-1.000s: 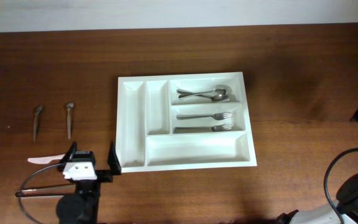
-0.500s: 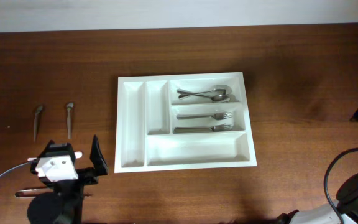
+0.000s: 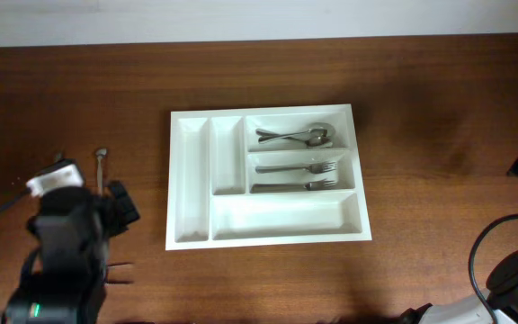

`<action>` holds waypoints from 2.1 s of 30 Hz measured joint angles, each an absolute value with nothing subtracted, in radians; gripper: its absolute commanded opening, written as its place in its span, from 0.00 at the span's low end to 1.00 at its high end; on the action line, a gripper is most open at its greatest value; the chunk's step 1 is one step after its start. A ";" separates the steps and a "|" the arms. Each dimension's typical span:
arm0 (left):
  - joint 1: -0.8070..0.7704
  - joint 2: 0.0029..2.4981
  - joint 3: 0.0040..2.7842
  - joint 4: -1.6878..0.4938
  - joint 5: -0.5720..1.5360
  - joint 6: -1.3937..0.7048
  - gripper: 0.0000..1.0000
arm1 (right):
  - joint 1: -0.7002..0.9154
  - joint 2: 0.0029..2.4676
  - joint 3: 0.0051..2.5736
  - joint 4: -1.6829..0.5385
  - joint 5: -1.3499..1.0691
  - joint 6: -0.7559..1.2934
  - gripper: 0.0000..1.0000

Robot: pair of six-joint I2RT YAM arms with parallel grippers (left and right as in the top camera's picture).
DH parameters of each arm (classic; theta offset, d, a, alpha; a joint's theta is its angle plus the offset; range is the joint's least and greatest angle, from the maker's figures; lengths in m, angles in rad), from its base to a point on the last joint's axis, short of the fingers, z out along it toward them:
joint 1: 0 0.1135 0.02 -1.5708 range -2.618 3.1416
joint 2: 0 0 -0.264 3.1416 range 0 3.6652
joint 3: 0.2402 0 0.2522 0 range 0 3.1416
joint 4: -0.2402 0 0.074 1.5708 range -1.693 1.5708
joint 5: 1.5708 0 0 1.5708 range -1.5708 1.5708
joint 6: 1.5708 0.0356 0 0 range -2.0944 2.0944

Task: Pack container
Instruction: 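Move the left gripper toward the metal utensils left of the tray, then lower the left gripper over the two metal utensils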

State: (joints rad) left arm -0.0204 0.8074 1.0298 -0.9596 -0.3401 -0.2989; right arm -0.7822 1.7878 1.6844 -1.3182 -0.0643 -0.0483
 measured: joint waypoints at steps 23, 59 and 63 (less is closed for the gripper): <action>0.203 0.960 1.040 -1.427 -0.463 -1.412 0.99 | -0.782 1.788 1.684 -1.318 -0.064 -0.049 0.99; 0.636 1.397 0.884 -1.088 -0.113 -0.902 0.99 | -0.782 1.788 1.684 -1.318 -0.064 -0.049 0.99; 0.636 1.397 0.852 -1.057 -0.104 -0.924 0.99 | -0.782 1.788 1.684 -1.318 -0.064 -0.048 0.99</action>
State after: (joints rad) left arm 0.6357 1.3972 0.8516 -1.0573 -0.1036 -0.9241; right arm -0.7822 1.7878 1.6844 -1.3182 -0.0639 -0.0479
